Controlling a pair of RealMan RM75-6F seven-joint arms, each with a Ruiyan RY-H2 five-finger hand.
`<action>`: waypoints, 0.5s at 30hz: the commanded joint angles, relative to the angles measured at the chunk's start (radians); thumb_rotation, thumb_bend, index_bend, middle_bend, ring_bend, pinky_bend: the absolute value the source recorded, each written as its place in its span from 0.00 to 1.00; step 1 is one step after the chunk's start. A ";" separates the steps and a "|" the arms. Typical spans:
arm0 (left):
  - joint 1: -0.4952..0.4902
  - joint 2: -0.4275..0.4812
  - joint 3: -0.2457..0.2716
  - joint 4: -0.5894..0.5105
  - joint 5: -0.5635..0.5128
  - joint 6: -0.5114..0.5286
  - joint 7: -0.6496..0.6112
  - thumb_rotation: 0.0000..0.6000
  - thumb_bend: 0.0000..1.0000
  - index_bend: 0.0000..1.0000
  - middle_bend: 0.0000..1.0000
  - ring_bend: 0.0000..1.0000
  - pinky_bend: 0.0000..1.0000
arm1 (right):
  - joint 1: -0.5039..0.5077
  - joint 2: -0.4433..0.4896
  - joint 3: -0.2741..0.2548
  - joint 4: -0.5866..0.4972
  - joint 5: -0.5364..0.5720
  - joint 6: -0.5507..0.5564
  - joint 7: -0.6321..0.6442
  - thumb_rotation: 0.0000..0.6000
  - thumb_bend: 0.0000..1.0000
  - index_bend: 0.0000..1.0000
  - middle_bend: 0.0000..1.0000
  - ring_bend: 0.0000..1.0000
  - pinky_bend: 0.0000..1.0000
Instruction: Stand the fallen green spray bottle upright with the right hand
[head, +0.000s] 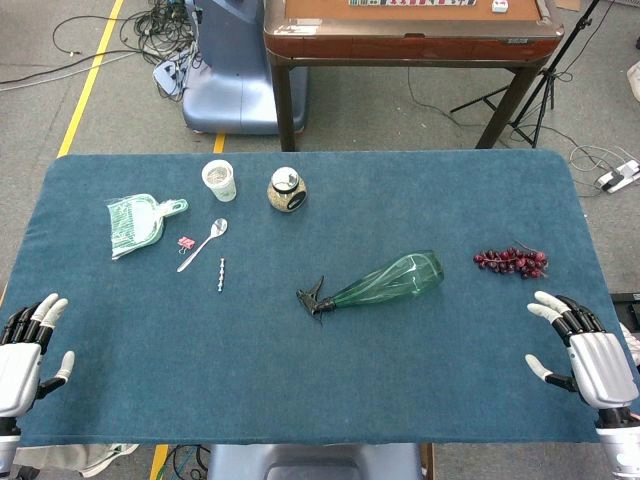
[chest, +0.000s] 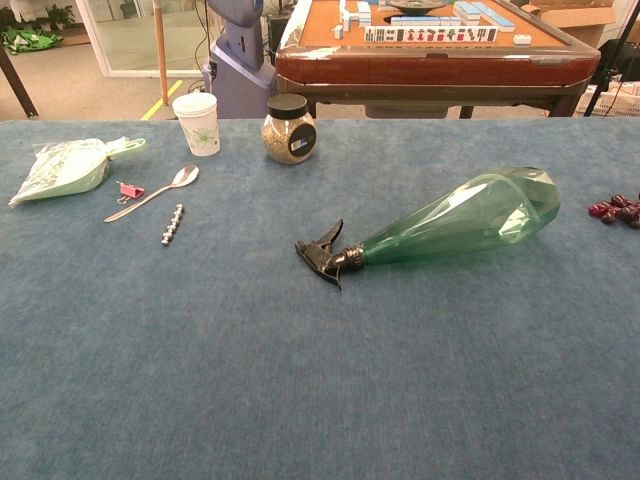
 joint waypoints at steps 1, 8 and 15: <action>0.002 0.001 0.000 -0.001 0.000 0.002 -0.001 1.00 0.45 0.06 0.04 0.06 0.05 | 0.005 -0.001 0.002 -0.005 0.001 -0.005 -0.005 1.00 0.20 0.25 0.18 0.10 0.19; 0.007 0.003 0.002 -0.001 0.006 0.011 -0.008 1.00 0.45 0.06 0.04 0.06 0.05 | 0.020 0.002 0.006 -0.029 0.001 -0.022 -0.020 1.00 0.20 0.25 0.18 0.10 0.19; 0.011 0.007 -0.001 -0.003 0.010 0.021 -0.016 1.00 0.45 0.06 0.04 0.06 0.05 | 0.061 0.020 0.008 -0.057 -0.026 -0.066 -0.049 1.00 0.20 0.25 0.18 0.10 0.19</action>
